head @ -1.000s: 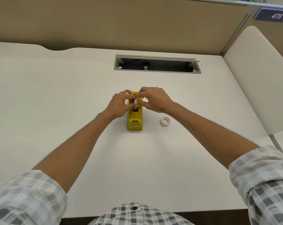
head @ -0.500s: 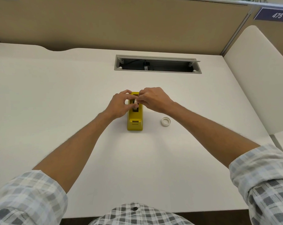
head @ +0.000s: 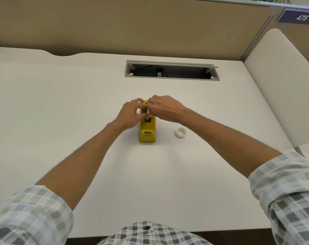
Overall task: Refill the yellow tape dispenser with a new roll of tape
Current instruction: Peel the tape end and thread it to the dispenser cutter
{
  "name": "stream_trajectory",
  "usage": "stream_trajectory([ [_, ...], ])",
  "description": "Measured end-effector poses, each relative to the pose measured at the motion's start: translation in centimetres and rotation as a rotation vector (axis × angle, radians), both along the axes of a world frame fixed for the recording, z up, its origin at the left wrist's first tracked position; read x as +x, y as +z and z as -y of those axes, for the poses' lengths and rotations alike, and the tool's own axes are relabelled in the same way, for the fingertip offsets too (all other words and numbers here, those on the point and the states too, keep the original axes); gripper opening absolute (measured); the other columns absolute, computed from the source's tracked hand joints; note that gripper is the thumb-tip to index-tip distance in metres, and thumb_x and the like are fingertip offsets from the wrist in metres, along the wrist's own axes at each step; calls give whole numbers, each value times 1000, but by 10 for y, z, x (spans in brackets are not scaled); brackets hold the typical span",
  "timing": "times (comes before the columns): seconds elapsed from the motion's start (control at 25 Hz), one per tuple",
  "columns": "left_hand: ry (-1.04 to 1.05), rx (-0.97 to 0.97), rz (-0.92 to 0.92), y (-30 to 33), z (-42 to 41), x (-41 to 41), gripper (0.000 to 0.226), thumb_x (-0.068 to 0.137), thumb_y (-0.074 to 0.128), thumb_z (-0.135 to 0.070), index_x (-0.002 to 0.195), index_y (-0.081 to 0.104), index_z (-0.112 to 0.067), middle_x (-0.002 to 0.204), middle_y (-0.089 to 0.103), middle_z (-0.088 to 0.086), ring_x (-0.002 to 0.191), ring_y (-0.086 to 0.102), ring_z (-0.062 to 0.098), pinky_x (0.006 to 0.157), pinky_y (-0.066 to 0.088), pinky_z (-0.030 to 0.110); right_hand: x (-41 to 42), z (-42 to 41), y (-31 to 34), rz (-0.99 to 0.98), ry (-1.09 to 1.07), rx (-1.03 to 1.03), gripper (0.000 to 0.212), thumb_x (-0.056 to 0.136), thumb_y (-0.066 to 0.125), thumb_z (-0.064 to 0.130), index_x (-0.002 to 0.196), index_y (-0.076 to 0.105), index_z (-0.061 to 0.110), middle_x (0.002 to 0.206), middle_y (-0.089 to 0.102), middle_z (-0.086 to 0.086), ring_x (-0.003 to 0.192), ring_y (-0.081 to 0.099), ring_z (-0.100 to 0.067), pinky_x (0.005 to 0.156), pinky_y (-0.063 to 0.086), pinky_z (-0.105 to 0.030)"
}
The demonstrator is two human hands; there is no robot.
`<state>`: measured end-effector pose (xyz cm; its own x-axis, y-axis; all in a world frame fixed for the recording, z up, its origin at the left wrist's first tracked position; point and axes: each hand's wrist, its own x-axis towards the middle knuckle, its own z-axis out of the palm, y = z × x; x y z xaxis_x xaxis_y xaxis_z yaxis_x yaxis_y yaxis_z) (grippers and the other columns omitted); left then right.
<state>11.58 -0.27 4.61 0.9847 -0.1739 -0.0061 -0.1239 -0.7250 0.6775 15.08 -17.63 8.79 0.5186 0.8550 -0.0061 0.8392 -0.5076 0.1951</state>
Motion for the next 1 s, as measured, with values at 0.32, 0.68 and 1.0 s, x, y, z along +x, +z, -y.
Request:
stream_trajectory([
  [0.32,7,-16,-15,3,0,-1,36,83,72,-35,118,69,-25,131,57,1,116,53,24,98,43,41,4,0,-9,-241,-249,228,26,103,44,28,112,60,9,107,62,-7,87,54,-16,68,42,-25],
  [0.68,17,-33,-20,4,1,-1,36,83,72,-34,118,69,-27,130,58,2,115,53,24,95,45,40,0,7,-10,-402,-360,461,26,89,62,41,99,74,21,98,71,4,85,62,-11,67,48,-24],
  [1.0,25,-26,-44,5,2,0,37,81,74,-34,117,70,-26,131,57,0,117,52,23,98,44,43,1,4,-7,-295,-323,360,22,95,60,35,104,76,23,103,71,4,90,62,-15,68,46,-28],
])
